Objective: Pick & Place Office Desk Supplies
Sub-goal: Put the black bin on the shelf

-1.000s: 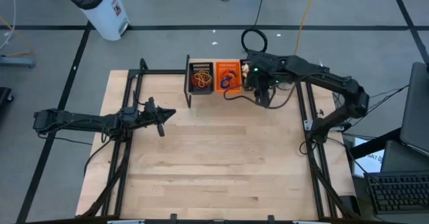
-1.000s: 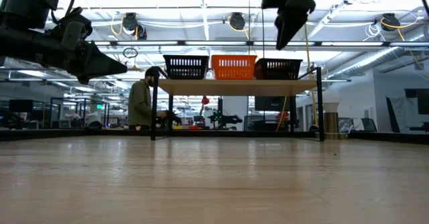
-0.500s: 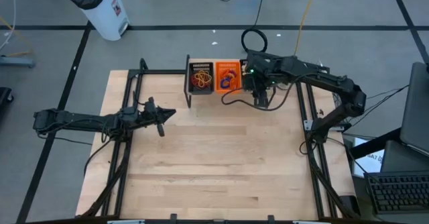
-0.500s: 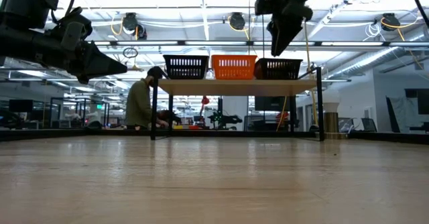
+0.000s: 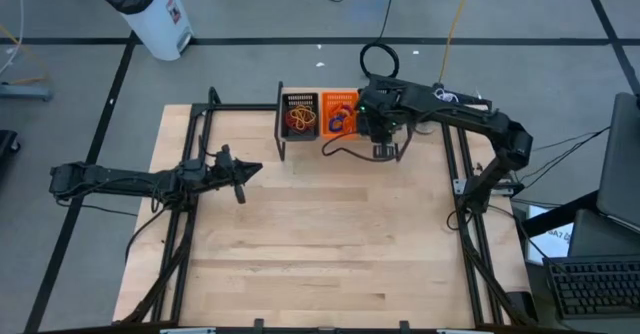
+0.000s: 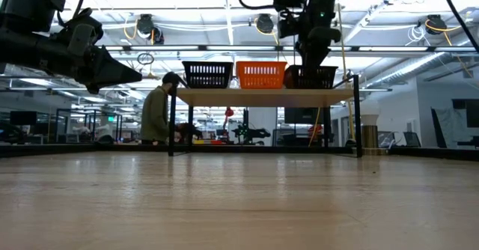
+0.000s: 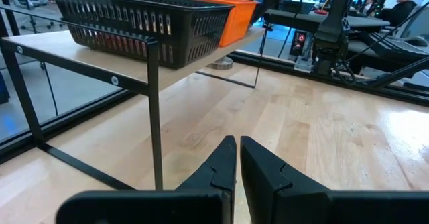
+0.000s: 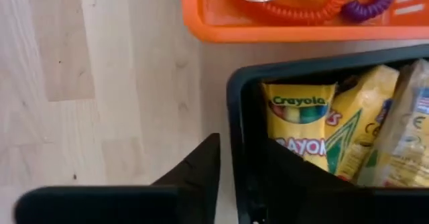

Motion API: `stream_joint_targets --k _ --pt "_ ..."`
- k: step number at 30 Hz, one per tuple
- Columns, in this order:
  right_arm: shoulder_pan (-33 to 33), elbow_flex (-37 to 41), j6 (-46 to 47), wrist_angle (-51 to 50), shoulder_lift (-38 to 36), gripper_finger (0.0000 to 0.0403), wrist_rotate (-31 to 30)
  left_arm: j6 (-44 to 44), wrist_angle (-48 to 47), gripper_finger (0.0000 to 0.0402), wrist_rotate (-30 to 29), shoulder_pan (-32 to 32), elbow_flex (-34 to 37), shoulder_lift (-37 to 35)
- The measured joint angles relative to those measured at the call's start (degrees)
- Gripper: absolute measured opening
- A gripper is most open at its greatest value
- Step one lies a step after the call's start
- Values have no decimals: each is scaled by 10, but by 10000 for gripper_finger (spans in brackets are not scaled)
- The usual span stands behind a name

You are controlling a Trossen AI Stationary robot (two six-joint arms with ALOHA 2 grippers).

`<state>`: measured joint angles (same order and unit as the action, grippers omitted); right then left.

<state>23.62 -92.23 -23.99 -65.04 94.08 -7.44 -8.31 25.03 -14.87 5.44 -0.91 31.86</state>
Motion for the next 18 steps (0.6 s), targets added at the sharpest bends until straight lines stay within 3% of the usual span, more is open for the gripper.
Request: stream_joint_targets --k 7,18 --pt "-6 0 20 -3 6 10 2 0 0 24 0 0 0 0" --pt "-9 0 39 -8 5 3 16 -1 0 24 0 0 0 0"
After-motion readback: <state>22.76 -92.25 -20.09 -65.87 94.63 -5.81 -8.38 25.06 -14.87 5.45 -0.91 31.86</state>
